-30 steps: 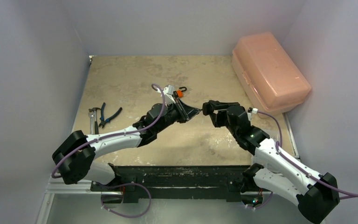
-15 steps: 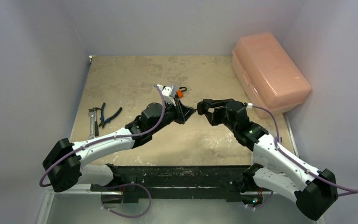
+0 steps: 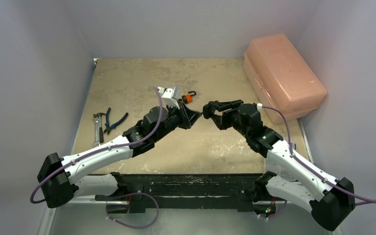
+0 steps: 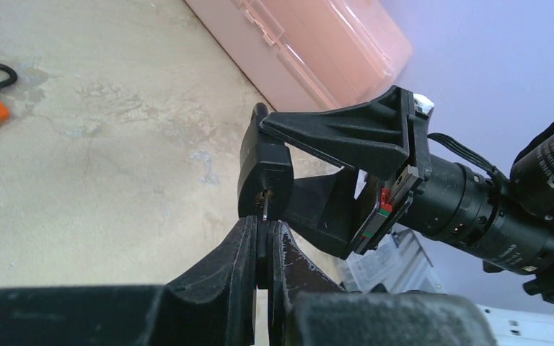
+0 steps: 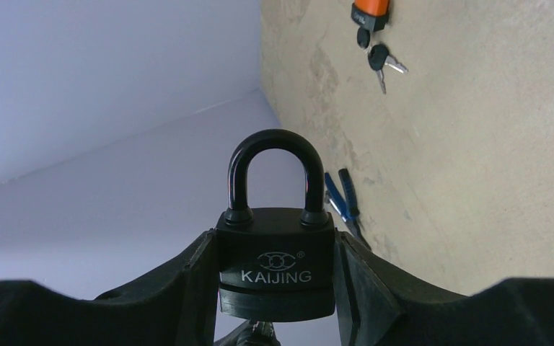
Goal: Unlock with the key
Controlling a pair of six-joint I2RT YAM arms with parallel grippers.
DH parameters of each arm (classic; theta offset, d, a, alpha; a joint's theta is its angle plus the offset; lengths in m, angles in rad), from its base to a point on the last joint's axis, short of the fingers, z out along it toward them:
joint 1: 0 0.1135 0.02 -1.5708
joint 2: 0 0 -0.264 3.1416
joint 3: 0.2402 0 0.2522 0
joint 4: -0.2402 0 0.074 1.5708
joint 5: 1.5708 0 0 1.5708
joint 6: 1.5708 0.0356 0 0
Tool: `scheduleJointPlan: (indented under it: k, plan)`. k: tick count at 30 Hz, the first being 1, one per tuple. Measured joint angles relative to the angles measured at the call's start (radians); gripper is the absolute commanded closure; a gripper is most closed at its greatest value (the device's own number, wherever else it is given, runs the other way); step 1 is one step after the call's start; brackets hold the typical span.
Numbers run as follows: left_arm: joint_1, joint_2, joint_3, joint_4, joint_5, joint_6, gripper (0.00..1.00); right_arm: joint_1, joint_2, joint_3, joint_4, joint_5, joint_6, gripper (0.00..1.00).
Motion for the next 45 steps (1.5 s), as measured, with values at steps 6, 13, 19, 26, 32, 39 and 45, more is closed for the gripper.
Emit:
scheduleJointPlan:
  k: [6, 13, 19, 26, 32, 39, 45]
  plan:
    - [0.0, -0.053, 0.011, -0.078, 0.008, -0.101, 1.0, 0.023, -0.033, 0.0, 0.0, 0.001, -0.011, 1.0]
    - [-0.006, -0.105, 0.011, -0.164, 0.036, -0.14, 1.0, 0.03, -0.037, 0.005, 0.0, -0.001, -0.015, 1.0]
    - [-0.009, -0.116, 0.01, -0.179, 0.034, -0.141, 1.0, 0.03, -0.036, 0.009, 0.007, -0.011, -0.015, 1.0]
    - [-0.009, -0.122, -0.004, -0.154, -0.006, -0.14, 1.0, 0.03, -0.035, 0.01, 0.007, -0.023, -0.015, 1.0]
    - [-0.009, -0.13, -0.013, -0.107, -0.032, -0.128, 1.0, 0.03, -0.025, 0.01, 0.007, -0.023, -0.014, 1.0]
    - [-0.009, -0.127, -0.024, -0.053, -0.031, -0.122, 1.0, 0.03, -0.006, 0.01, 0.009, -0.027, -0.003, 1.0]
    - [-0.009, -0.127, -0.035, -0.054, -0.042, -0.122, 1.0, 0.03, -0.004, 0.01, 0.015, -0.031, 0.017, 1.0]
